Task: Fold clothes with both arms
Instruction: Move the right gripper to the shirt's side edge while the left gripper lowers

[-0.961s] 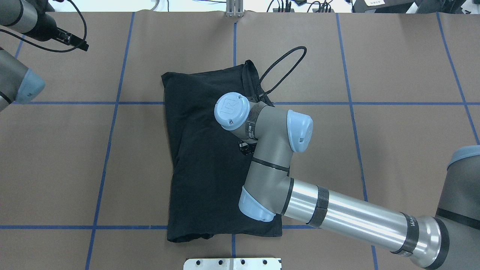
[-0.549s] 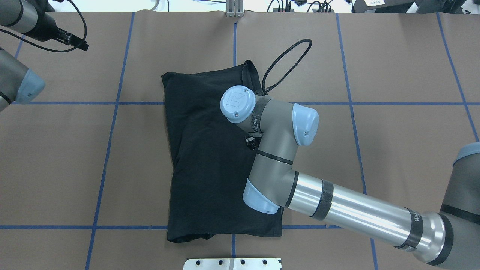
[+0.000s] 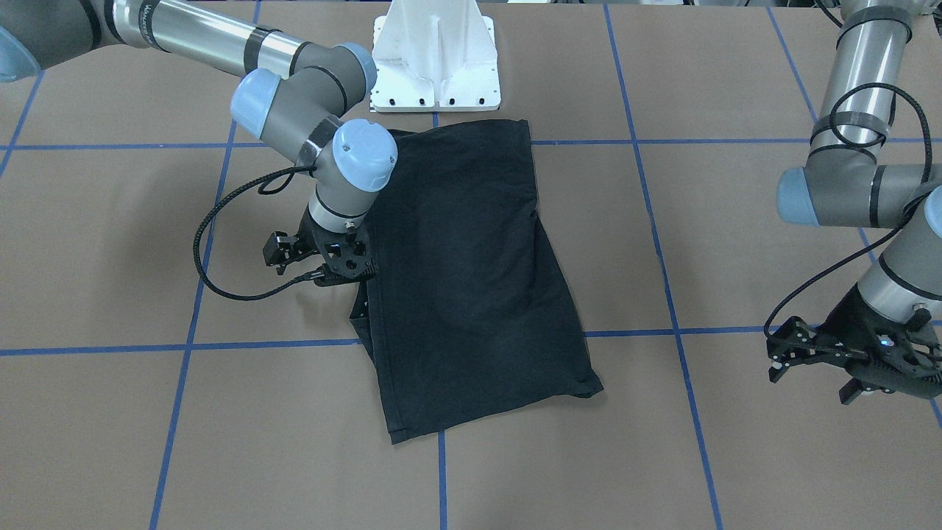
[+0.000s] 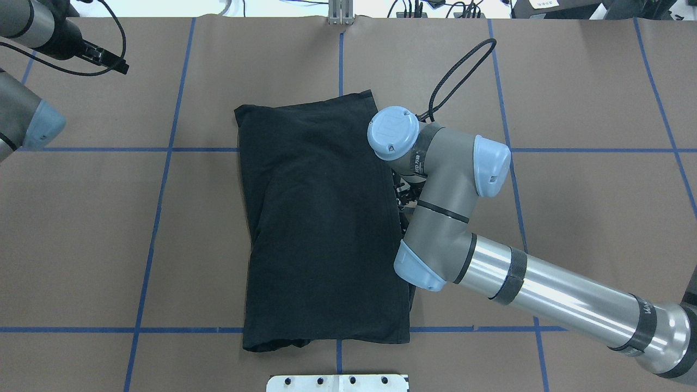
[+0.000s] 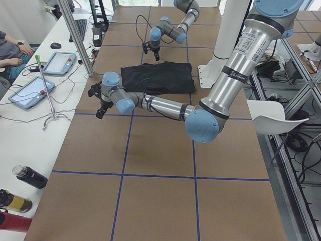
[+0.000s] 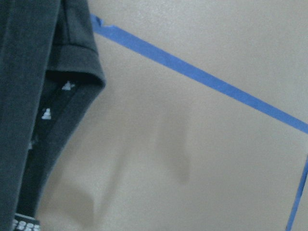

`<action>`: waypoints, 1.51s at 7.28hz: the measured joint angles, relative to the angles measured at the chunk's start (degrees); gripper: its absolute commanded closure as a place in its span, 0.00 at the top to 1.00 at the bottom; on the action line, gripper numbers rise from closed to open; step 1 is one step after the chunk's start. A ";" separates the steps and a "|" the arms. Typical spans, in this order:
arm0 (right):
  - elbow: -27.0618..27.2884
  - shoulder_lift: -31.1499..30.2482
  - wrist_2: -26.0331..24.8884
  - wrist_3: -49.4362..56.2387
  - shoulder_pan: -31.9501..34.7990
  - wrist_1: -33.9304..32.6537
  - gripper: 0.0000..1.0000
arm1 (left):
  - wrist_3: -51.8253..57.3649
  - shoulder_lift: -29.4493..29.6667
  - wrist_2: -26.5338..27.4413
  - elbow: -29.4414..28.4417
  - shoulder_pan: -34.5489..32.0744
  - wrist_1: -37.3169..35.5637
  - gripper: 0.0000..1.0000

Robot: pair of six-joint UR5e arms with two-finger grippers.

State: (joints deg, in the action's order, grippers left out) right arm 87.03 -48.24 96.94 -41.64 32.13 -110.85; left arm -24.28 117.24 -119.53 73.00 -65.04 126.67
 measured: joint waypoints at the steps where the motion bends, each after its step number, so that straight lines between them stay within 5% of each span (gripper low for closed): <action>1: 0.45 0.28 0.40 0.25 0.64 0.39 1.00 | -0.02 0.00 0.00 0.01 0.00 -0.02 1.00; 4: 4.36 -0.56 3.53 -3.96 1.78 3.37 1.00 | -5.60 -2.72 -0.02 4.82 0.24 0.03 1.00; 6: 14.09 -5.48 5.13 -9.29 1.12 3.90 1.00 | -17.11 -10.69 0.10 16.87 3.77 0.13 1.00; 9: 24.35 -11.71 5.23 -19.70 -3.05 7.28 1.00 | -40.01 -20.83 2.50 34.96 17.20 0.50 1.00; 11: 26.70 -16.08 4.95 -24.16 -5.06 13.58 1.00 | -55.53 -23.36 10.05 42.54 29.92 0.54 1.00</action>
State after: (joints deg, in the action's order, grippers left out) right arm 113.73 -64.33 101.89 -65.81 27.07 -97.27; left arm -79.81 93.88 -109.48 115.54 -35.12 127.22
